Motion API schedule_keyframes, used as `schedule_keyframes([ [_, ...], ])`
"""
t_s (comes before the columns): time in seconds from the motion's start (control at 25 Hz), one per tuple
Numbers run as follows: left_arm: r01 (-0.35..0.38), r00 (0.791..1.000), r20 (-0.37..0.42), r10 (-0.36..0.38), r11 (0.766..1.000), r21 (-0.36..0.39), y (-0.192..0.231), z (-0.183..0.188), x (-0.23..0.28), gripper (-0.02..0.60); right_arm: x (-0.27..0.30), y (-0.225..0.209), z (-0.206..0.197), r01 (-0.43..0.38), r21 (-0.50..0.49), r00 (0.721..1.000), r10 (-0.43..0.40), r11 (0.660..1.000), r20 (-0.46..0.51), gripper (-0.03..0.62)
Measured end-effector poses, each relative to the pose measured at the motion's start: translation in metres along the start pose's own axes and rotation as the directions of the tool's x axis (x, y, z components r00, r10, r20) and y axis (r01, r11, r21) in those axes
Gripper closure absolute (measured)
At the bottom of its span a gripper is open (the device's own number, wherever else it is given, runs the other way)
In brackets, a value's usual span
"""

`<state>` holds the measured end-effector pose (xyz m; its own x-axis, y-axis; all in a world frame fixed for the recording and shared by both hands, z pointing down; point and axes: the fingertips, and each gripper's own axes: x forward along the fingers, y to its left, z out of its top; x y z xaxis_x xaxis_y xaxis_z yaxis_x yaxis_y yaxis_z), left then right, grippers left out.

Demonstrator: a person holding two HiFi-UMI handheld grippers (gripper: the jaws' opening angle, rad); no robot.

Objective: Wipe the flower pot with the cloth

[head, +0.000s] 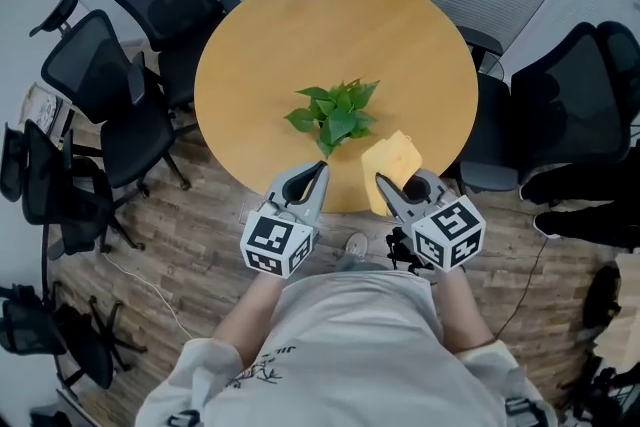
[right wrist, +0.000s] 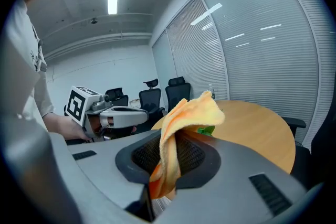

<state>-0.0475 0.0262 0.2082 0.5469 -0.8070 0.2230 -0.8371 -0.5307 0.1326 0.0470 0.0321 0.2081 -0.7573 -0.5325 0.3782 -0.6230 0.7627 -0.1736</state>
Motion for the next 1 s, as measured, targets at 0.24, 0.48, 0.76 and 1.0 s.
schedule_keyframes([
  [0.24, -0.019, 1.0, -0.015, 0.019, 1.0, -0.004, -0.001, -0.001, 0.015, 0.569, -0.001, -0.021, -0.001, -0.005, 0.011, 1.0, 0.005, 1.0, -0.003, 0.537],
  [0.48, -0.023, 0.999, -0.041, 0.022, 1.0, -0.008, 0.007, -0.006, 0.019, 0.569, 0.004, -0.029, -0.008, -0.002, 0.039, 1.0, 0.002, 0.999, -0.017, 0.537],
  [0.76, 0.002, 0.998, -0.069, -0.002, 1.0, -0.008, 0.019, -0.016, 0.022, 0.569, 0.01, -0.034, -0.015, 0.037, 0.063, 0.999, -0.034, 0.997, -0.04, 0.539],
  [1.0, 0.038, 0.996, -0.081, -0.038, 0.999, -0.001, 0.03, -0.023, 0.027, 0.565, 0.018, -0.041, -0.021, 0.068, 0.066, 0.995, -0.063, 0.996, -0.076, 0.537],
])
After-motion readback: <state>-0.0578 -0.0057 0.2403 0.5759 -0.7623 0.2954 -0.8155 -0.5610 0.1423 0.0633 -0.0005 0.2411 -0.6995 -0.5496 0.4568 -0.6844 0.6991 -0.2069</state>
